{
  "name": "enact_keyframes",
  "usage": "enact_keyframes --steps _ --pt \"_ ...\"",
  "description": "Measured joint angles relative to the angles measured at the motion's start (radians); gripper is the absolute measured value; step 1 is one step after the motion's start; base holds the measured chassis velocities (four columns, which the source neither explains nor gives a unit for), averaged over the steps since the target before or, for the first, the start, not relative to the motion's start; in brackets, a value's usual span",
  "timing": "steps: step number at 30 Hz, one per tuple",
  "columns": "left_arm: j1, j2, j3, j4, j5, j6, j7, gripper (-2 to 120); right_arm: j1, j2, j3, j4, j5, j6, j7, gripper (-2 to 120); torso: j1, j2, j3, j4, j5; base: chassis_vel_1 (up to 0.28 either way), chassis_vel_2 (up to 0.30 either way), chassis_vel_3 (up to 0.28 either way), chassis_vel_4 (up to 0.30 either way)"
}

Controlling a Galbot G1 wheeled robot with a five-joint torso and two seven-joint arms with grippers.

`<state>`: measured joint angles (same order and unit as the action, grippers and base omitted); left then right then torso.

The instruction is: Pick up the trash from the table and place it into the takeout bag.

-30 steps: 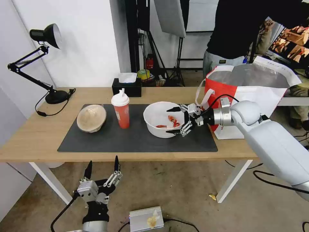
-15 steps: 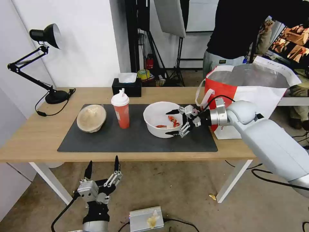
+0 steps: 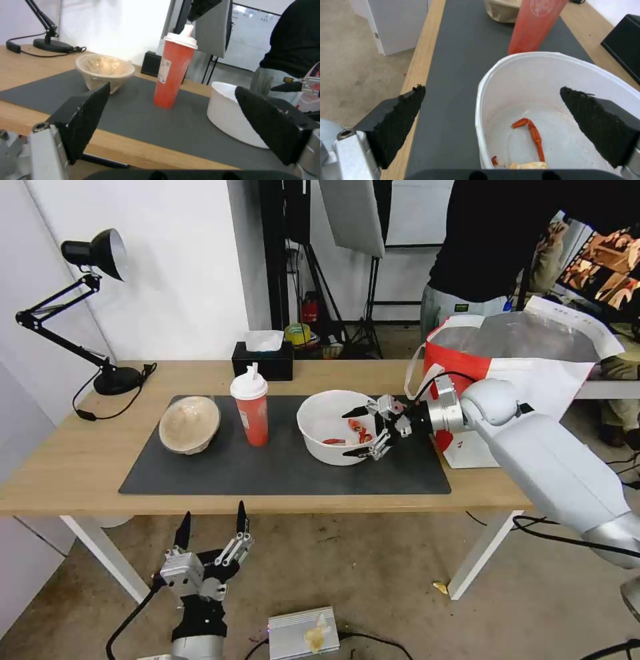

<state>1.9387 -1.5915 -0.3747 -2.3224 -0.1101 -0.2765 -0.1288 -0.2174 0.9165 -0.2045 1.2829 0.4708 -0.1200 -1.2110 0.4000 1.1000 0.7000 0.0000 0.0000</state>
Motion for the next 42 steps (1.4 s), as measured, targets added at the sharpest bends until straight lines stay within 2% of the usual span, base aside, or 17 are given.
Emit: enact_keyframes --steps 42 --pt "0.004 -0.001 0.002 -0.006 0.000 -0.001 -0.001 100 0.025 0.055 -0.025 -0.099 -0.077 0.002 -0.051 100 0.000 0.000 0.000 0.0000 0.0000 0.000 0.000 0.000 0.000"
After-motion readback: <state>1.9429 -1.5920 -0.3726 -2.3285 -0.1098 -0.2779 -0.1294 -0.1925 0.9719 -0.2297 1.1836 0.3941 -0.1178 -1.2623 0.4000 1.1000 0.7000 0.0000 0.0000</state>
